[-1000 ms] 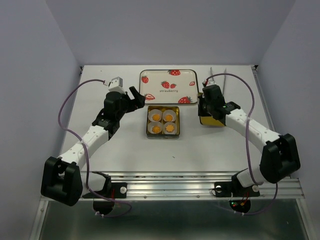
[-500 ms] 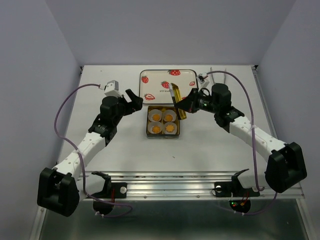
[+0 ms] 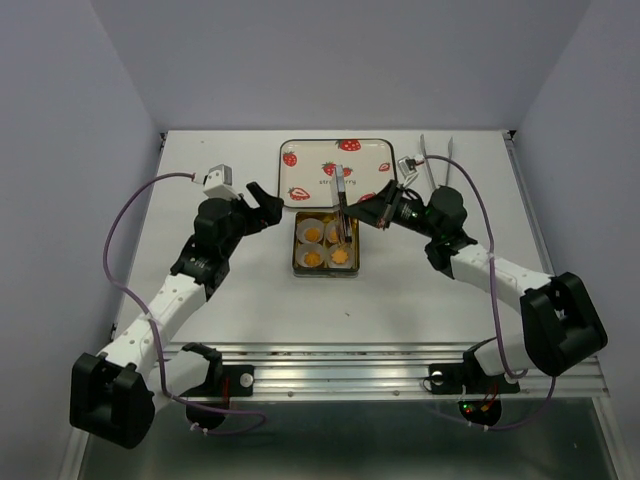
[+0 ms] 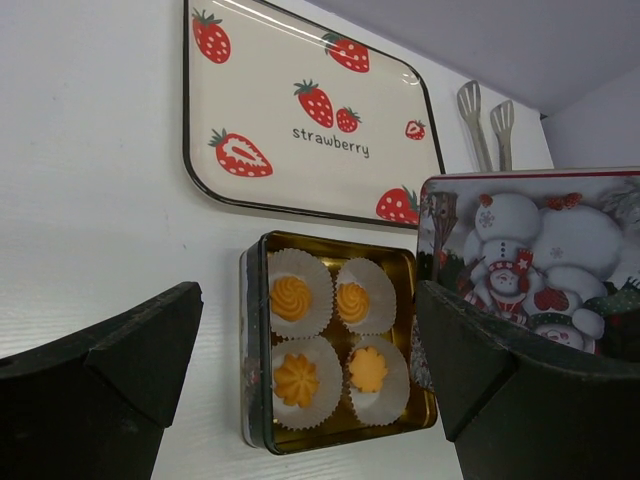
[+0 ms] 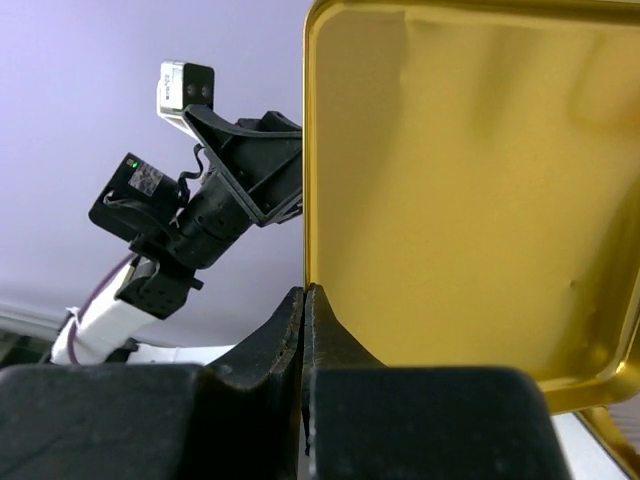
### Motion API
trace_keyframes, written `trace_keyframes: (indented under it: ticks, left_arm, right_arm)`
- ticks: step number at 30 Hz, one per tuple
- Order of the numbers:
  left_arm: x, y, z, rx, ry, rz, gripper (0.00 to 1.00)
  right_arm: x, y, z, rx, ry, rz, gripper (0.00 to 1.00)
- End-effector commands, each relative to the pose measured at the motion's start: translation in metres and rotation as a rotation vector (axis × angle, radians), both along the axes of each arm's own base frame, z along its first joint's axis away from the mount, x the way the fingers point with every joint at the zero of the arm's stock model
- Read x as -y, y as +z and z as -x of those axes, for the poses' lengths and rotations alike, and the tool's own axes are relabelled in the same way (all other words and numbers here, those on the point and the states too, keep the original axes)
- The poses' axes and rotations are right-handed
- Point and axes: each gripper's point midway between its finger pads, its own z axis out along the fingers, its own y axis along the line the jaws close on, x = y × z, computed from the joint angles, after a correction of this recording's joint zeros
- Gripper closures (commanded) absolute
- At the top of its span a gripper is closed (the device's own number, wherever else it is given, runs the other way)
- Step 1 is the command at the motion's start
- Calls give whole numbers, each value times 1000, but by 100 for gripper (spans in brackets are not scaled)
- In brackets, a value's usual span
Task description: Pack the cookies
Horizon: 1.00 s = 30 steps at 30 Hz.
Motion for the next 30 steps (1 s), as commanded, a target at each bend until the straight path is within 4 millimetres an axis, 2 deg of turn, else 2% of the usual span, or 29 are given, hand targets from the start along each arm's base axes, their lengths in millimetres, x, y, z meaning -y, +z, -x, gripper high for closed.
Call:
trace_keyframes:
  ticks: [1, 7, 12, 22, 30]
  left_arm:
    - [1, 18, 6, 50, -10, 23, 1]
    - [0, 17, 11, 38, -7, 32, 1]
    - [0, 15, 13, 23, -4, 42, 1]
    - [1, 17, 9, 26, -6, 40, 1]
    - [2, 16, 9, 21, -7, 33, 1]
  right_arm:
    - [3, 28, 4, 16, -4, -149, 99]
    - [1, 8, 3, -86, 7, -174, 99]
    - [5, 6, -3, -127, -31, -200, 99]
    - [4, -14, -6, -245, -15, -275, 99]
    - [7, -23, -9, -257, -34, -266, 99]
